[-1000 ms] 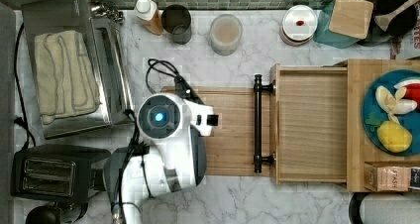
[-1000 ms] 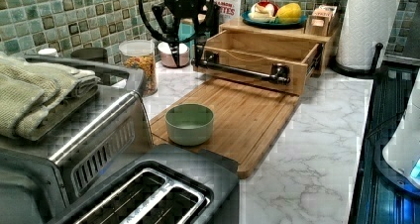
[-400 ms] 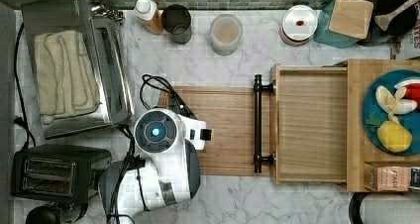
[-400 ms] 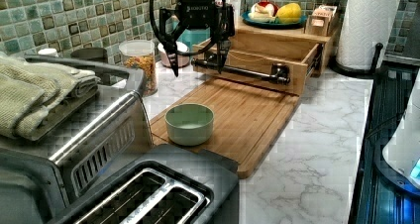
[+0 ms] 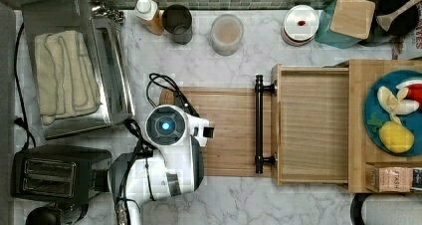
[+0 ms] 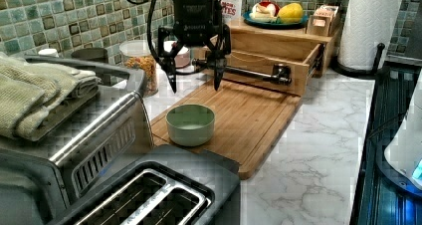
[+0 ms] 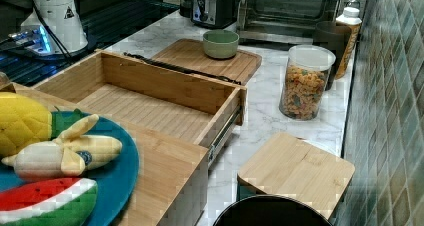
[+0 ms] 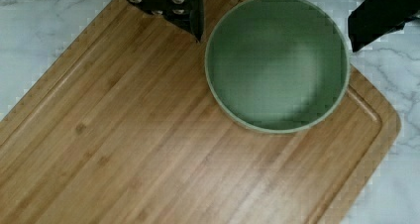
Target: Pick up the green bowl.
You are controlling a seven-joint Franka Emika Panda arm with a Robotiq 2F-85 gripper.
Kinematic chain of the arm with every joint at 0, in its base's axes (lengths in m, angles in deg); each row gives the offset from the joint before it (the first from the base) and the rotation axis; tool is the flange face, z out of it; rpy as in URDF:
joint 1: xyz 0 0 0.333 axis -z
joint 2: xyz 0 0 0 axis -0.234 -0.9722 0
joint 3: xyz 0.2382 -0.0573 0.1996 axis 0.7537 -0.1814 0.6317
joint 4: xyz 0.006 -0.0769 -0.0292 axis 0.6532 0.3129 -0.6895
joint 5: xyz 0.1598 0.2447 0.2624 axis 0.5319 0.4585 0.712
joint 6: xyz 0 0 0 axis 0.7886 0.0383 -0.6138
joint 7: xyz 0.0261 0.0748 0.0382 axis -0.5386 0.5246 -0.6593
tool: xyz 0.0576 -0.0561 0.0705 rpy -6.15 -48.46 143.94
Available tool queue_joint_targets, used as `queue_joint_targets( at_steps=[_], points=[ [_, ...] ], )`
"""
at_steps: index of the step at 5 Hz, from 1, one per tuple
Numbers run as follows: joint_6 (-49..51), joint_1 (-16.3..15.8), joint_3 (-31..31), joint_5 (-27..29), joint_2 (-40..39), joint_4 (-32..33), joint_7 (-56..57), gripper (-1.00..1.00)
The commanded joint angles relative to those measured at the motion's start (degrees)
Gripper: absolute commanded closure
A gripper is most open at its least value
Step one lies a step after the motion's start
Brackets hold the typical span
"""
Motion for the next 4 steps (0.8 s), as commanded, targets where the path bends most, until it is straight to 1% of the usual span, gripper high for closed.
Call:
queue_joint_targets(
  at_steps=[1,2,3,4],
  points=[
    [-3.1,1.8,-1.2,0.1,3.7,9.5,-2.4,-1.0],
    [-10.4,1.7,-0.4,-1.5,0.9,10.7,-4.8,-1.0],
    [-12.4,0.9,0.1,-1.5,-2.1,9.0,-9.0,-1.0],
    [-12.4,0.7,0.1,-1.3,-3.9,8.1,-10.2,-1.0]
  ],
)
